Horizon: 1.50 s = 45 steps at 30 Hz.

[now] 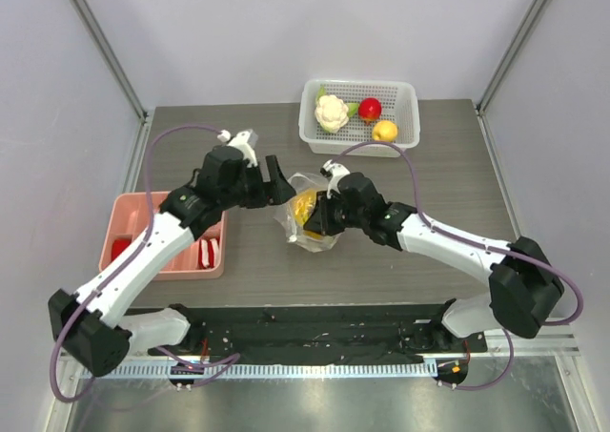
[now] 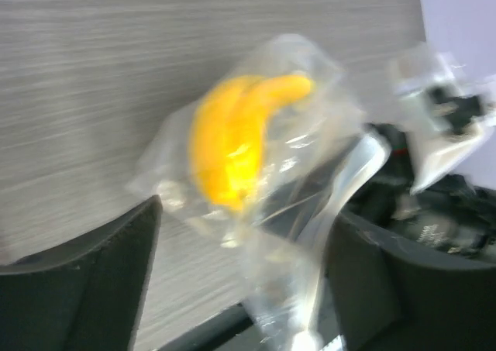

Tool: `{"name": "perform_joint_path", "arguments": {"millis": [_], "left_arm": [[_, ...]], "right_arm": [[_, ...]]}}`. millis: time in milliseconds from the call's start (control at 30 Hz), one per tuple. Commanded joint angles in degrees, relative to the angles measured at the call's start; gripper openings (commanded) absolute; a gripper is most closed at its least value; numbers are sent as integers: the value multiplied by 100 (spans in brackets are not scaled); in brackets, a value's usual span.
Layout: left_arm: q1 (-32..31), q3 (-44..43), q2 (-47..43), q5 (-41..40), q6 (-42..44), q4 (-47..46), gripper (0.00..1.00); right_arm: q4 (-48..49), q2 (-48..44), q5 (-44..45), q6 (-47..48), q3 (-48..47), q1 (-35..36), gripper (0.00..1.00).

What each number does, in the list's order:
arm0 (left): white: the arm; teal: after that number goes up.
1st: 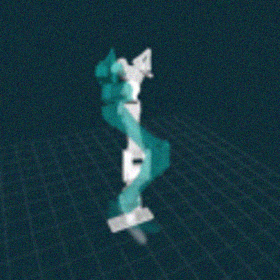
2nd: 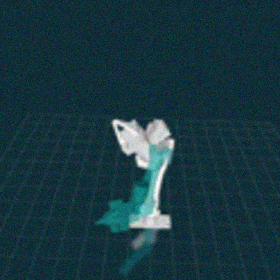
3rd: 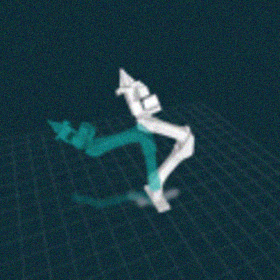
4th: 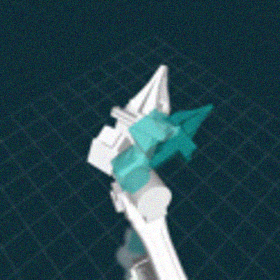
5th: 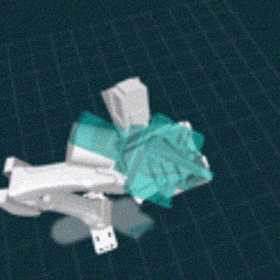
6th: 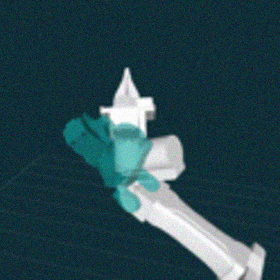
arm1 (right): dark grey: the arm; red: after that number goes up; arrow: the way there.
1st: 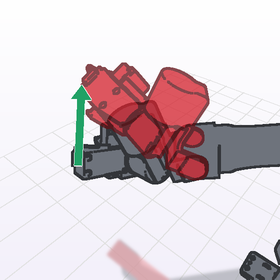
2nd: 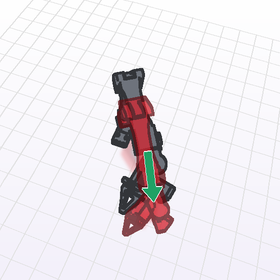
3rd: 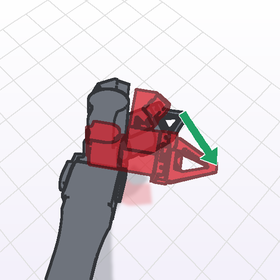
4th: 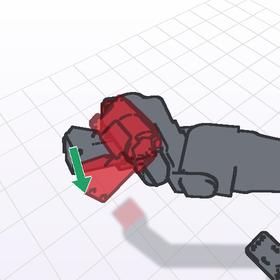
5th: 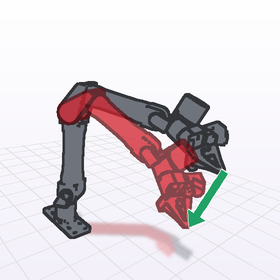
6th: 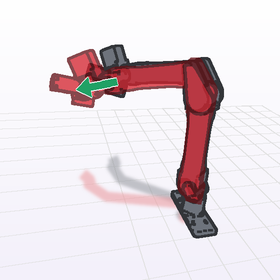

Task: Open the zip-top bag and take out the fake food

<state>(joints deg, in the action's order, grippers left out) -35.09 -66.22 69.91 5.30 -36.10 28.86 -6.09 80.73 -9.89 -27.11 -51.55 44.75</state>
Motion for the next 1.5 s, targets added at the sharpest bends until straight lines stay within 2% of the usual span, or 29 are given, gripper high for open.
{"name": "perform_joint_path", "arguments": {"millis": [0,67,167,233,333,367,467,533,567,667,733,1033,1100,1200,1267,1300,1367,1400,1433,1467], "left_arm": [[581,600,-890,-152,-616,-328,95],[844,889,-1223,-135,-863,-434,98],[1195,1356,-1392,172,-1556,-775,87],[1451,1671,-1357,653,-2206,-969,85],[1952,2102,-1374,1182,-2752,-1724,100],[2023,2130,-1418,1401,-2684,-1900,100],[2059,1867,-1384,1395,-2410,-1656,100],[2059,2102,-1208,1578,-2829,-2032,97],[2059,2226,-1103,1945,-3033,-2364,88],[2068,2727,-594,2474,-4006,-3946,75],[2059,2903,-242,2827,-4299,-4675,73],[2059,2992,-57,2827,-4520,-5004,67],[2059,3027,57,2924,-4704,-5311,65],[2059,3106,242,3047,-4959,-5768,57],[2059,3141,269,3047,-4995,-5926,44],[2059,3132,278,3056,-4925,-5919,33],[2050,3010,278,3030,-4767,-5657,22],[2050,2966,295,3012,-4575,-5533,9],[2059,2852,295,2925,-4442,-5366,1],[2059,2790,313,2863,-4328,-4973,0]], "right_arm": [[187,-444,-311,-66,-268,-133,1],[274,-540,-478,-48,-172,-151,1],[468,-715,-654,-84,-84,-204,1],[503,-804,-637,-84,-57,-230,1],[503,-927,-628,-110,31,-335,1],[512,-945,-654,-110,48,-370,1],[529,-997,-786,-171,84,-476,1],[582,-1094,-821,-215,101,-459,1],[791,-1120,-874,-224,119,-467,1],[837,-1112,-918,-259,84,-476,1],[855,-1103,-883,-277,84,-485,1],[1065,-1086,-988,-417,-30,-494,1],[1188,-1050,-1067,-558,4,-494,1],[1408,-1015,-1129,-734,39,-502,1],[1505,-972,-1147,-821,31,-503,1],[1549,-954,-1155,-831,40,-503,1],[1549,-945,-1191,-848,31,-494,1],[1540,-962,-1199,-848,40,-502,1],[1523,-971,-1173,-831,57,-494,1],[1514,-1041,-1164,-831,92,-502,1]]}}
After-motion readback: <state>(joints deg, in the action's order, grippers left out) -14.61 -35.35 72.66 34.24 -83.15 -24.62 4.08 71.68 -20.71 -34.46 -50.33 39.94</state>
